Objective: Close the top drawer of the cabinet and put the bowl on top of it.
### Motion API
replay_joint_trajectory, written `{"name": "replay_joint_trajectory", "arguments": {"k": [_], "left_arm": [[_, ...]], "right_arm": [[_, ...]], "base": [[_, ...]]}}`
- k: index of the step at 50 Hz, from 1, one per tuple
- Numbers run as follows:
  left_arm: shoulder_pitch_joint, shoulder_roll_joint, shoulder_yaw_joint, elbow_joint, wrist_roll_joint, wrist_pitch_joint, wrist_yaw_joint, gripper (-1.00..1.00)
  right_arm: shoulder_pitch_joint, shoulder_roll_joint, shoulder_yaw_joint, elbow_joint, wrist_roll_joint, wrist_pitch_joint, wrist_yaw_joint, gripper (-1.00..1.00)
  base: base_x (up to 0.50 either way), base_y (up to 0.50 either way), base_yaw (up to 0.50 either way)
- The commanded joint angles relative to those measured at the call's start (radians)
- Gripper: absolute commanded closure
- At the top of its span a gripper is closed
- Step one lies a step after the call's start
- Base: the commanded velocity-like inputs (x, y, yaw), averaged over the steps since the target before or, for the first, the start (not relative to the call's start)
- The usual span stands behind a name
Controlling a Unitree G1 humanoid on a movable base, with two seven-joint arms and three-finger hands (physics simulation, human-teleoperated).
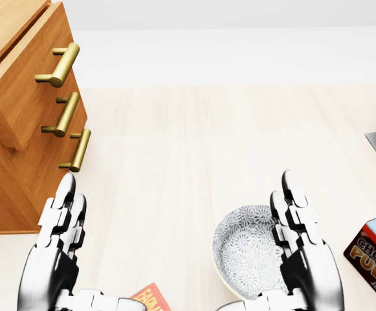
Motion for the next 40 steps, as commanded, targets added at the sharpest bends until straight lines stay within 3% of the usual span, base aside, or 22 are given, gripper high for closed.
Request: {"name": "replay_joint_trajectory", "arguments": {"k": [1, 18, 22, 26, 40], "left_arm": [[-0.068, -0.005, 0.006, 0.086, 0.013, 0.011, -0.009, -1.0], [-0.149, -0.014, -0.016, 0.187, 0.061, 0.043, 0.007, -1.0], [-0.176, -0.019, -0.029, 0.177, 0.08, 0.083, 0.014, -1.0], [-0.222, -0.017, -0.018, 0.116, 0.087, 0.171, 0.014, -1.0], [-0.383, -0.014, 0.024, 0.101, 0.061, 0.171, -0.004, -1.0]], "right_arm": [[0.005, -0.001, -0.006, -0.004, 0.016, 0.0, 0.015, -1.0], [0.016, 0.001, -0.013, -0.006, 0.031, 0.0, 0.023, -1.0], [0.02, 0.002, -0.019, -0.016, 0.034, 0.0, 0.021, -1.0], [0.021, 0.003, -0.027, -0.023, 0.038, 0.0, 0.025, -1.0], [0.015, 0.007, -0.042, -0.03, 0.048, 0.0, 0.03, -1.0]], "base": [[0.0, 0.0, 0.0], [0.0, 0.0, 0.0], [0.0, 0.0, 0.0], [0.0, 0.0, 0.0], [0.0, 0.0, 0.0]]}}
